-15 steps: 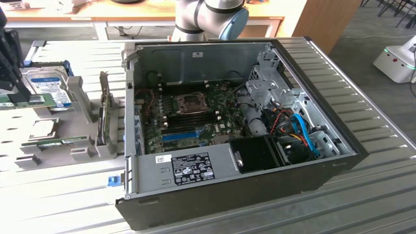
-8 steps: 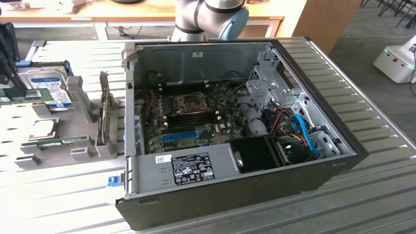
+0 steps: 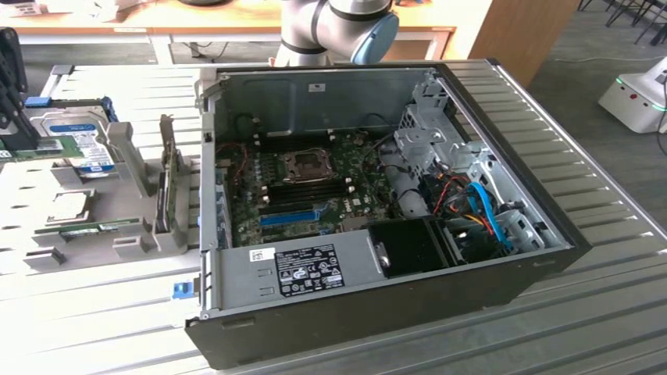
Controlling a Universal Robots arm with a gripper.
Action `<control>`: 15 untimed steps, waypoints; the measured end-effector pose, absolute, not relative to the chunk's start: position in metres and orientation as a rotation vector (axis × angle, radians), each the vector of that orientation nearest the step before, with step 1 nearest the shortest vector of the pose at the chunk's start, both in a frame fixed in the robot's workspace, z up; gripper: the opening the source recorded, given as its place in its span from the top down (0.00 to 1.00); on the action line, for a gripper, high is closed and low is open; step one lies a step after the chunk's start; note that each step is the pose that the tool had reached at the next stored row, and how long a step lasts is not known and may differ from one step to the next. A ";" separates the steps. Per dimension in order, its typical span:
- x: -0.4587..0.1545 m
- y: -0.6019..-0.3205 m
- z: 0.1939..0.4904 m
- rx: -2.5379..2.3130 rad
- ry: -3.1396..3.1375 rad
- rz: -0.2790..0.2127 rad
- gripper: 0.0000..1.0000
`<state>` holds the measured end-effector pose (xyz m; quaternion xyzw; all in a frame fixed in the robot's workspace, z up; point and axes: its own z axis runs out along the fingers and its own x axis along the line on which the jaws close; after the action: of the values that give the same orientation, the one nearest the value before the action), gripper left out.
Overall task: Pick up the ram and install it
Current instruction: 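Pick up the ram and move it above insertion slot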
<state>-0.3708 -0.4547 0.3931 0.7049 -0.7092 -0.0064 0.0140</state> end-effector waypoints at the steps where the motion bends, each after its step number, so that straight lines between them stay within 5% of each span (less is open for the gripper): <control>1: -0.371 -0.455 0.393 2.195 -2.208 -0.020 0.88; 15: -0.359 -0.455 0.393 2.195 -2.208 -0.020 0.88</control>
<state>-0.3595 -0.4547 0.3933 0.7049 -0.7092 -0.0065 0.0142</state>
